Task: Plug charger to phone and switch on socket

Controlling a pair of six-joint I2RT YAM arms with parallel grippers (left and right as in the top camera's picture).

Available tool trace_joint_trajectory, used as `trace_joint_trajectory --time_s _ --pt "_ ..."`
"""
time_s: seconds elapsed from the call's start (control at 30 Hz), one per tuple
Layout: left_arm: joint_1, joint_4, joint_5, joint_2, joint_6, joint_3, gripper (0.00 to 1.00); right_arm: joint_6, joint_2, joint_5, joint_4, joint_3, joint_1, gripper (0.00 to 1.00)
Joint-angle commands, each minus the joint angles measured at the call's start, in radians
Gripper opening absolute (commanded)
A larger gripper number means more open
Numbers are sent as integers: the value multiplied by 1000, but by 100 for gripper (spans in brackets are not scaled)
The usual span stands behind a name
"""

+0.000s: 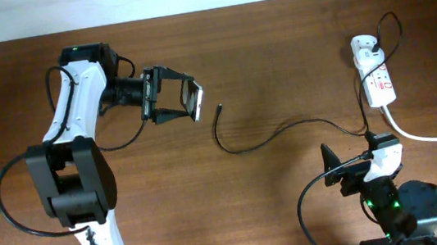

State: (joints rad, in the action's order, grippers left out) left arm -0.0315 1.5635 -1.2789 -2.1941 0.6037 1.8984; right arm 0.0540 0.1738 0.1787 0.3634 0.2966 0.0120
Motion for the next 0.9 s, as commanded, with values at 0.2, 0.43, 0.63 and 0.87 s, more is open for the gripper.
trace_joint_trajectory --time_s 0.2,0.43,0.63,0.87 --pt "4 2 -31 1 10 23 1 8 30 55 -3 24 -5 99" --pt "4 26 -35 1 10 23 2 34 30 80 -3 24 -5 99" --pt "4 51 -47 1 10 23 2 34 31 88 1 24 -5 99" --pt "4 66 -52 1 10 23 1 60 91 88 62 88 -5 99"
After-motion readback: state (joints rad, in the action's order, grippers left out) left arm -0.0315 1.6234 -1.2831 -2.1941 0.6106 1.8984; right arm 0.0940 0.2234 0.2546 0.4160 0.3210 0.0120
